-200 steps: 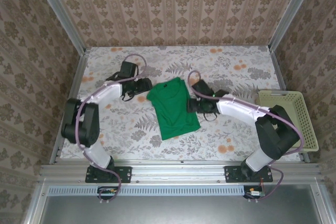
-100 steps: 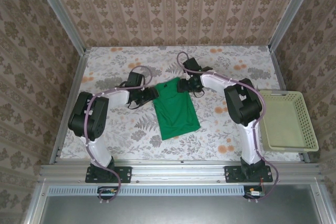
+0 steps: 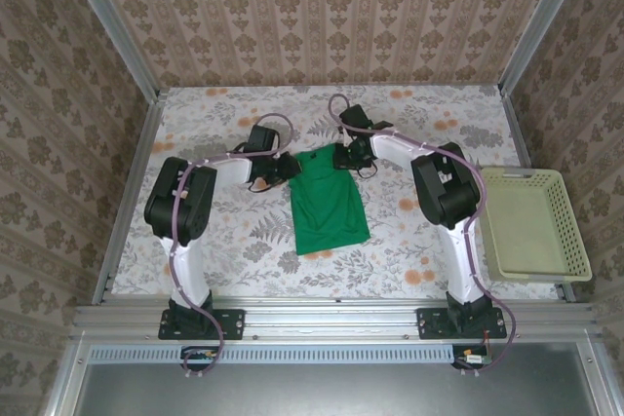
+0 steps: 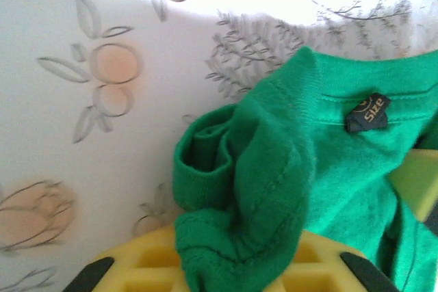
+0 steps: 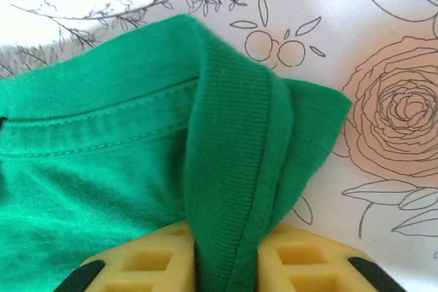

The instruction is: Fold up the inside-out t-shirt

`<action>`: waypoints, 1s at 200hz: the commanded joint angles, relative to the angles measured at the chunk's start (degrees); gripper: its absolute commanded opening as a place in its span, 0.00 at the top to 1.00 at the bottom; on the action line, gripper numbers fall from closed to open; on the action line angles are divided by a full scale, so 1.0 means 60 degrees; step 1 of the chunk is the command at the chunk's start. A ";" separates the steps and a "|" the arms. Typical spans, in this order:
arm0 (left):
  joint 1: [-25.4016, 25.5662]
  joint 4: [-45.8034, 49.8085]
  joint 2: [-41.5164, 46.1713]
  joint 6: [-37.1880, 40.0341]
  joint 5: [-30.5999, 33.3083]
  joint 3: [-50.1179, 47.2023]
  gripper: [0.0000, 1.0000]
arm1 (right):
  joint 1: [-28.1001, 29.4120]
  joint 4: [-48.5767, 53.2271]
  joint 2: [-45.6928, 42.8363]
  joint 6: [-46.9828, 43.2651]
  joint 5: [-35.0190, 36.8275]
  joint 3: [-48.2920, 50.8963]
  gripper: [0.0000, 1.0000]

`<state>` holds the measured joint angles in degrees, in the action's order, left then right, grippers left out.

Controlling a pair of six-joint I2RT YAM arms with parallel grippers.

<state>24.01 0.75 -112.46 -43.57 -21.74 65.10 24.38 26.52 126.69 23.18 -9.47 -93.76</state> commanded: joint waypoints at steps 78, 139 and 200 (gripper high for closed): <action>-0.0203 -0.1254 0.3275 0.0610 -0.0393 -0.1656 1.00 | -0.0302 -0.2268 -0.3181 0.0897 -0.1612 0.2646 1.00; -0.1242 -0.1168 0.2591 0.1257 -0.0652 0.1261 1.00 | -0.0786 -0.1540 -0.2177 -0.0015 -0.1615 -0.1022 1.00; -0.1099 -0.3059 0.3764 0.1619 -0.1239 0.0066 1.00 | -0.0888 -0.2590 -0.3090 -0.0219 -0.2223 -0.0703 1.00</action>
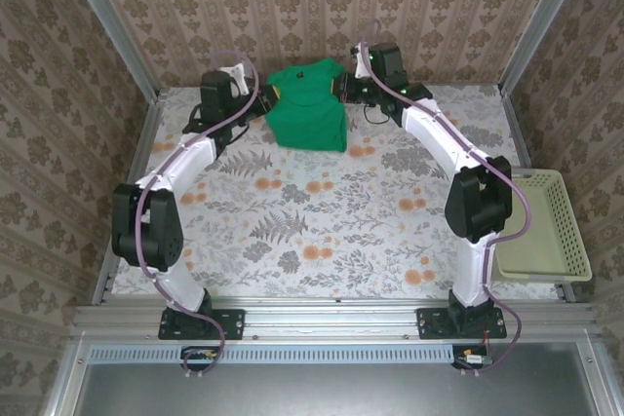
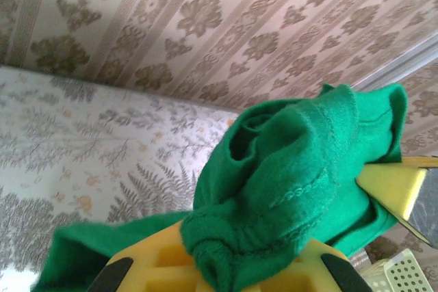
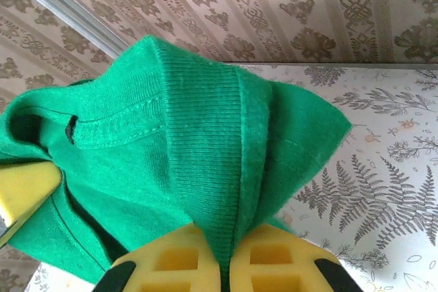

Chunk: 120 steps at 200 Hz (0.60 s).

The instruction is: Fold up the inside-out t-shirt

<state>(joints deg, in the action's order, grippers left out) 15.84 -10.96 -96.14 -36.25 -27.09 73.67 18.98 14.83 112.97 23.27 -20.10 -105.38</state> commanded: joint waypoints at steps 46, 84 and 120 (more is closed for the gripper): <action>0.1794 -0.2011 0.3314 0.0329 0.0461 -0.5533 1.00 | 0.0368 -0.2874 -0.2868 0.0453 -0.0894 0.6529 1.00; 0.3529 -0.1192 0.5401 -0.0115 0.1989 -0.7547 1.00 | 0.1235 -0.3000 -0.4622 0.0953 -0.0677 0.9177 1.00; 0.3763 0.0309 0.6662 -0.0590 0.4155 -0.8065 1.00 | 0.1641 -0.2226 -0.4728 0.0955 0.0130 0.8930 1.00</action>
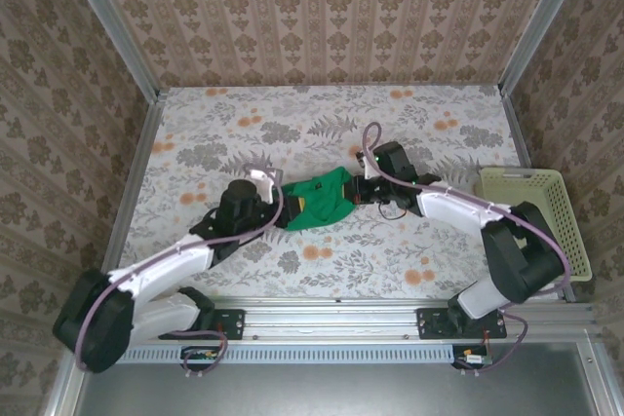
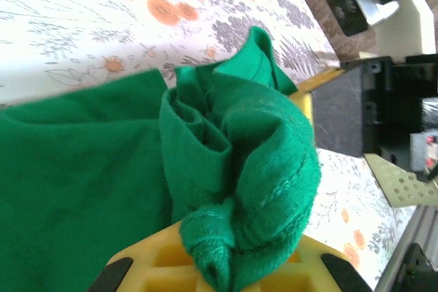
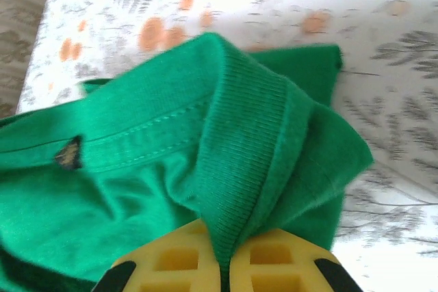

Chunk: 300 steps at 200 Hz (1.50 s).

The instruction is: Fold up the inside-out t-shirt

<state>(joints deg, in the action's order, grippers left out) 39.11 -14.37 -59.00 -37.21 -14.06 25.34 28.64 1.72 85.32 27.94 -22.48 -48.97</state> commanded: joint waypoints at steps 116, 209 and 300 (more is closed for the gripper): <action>-0.2000 0.1536 -0.3390 -0.1277 0.1548 0.1300 0.66 | 0.0054 0.1940 0.3996 -0.0609 0.1365 -0.3992 0.75; -0.2256 0.6088 -0.0459 -0.0364 0.2963 0.2436 0.21 | 0.1956 0.4317 0.1560 -0.1772 0.5286 -0.3718 0.26; -0.2096 0.2727 -0.3389 -0.0874 0.1145 0.1360 0.57 | 0.2984 0.3479 0.4066 -0.1262 0.6171 -0.3890 0.19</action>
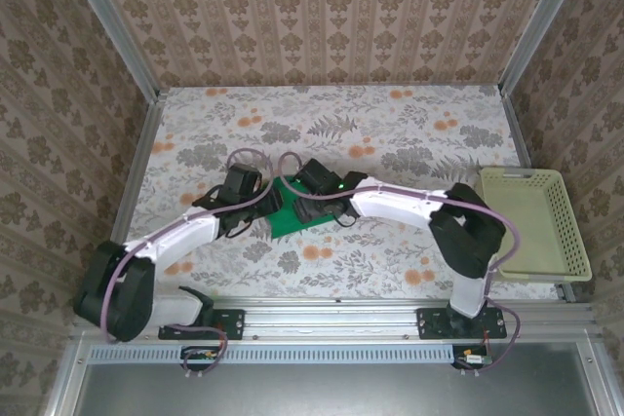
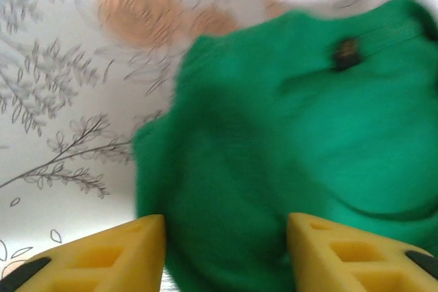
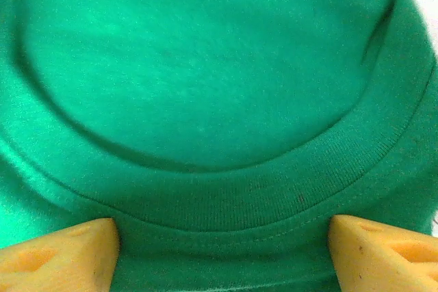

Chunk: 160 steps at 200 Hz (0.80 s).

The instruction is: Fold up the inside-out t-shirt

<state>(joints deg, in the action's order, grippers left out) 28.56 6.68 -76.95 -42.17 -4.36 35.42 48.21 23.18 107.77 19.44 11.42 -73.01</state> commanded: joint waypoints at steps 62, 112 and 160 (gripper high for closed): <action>-0.1043 0.0142 0.0842 0.0369 -0.0242 -0.0249 0.52 | -0.0367 0.0102 -0.0727 0.0180 0.0063 0.0362 0.13; -0.2170 0.1498 0.3301 0.0712 -0.0045 -0.0432 0.27 | 0.0034 0.0363 0.0329 0.0427 0.0205 -0.0261 0.10; -0.2866 0.1952 0.4332 0.0992 -0.0203 -0.0366 0.16 | -0.1698 0.1567 0.1508 -0.0186 0.0664 -0.1611 0.10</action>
<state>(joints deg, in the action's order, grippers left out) 12.95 15.00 -53.06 -38.28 -5.21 33.76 45.71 26.20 114.78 20.93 11.53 -79.85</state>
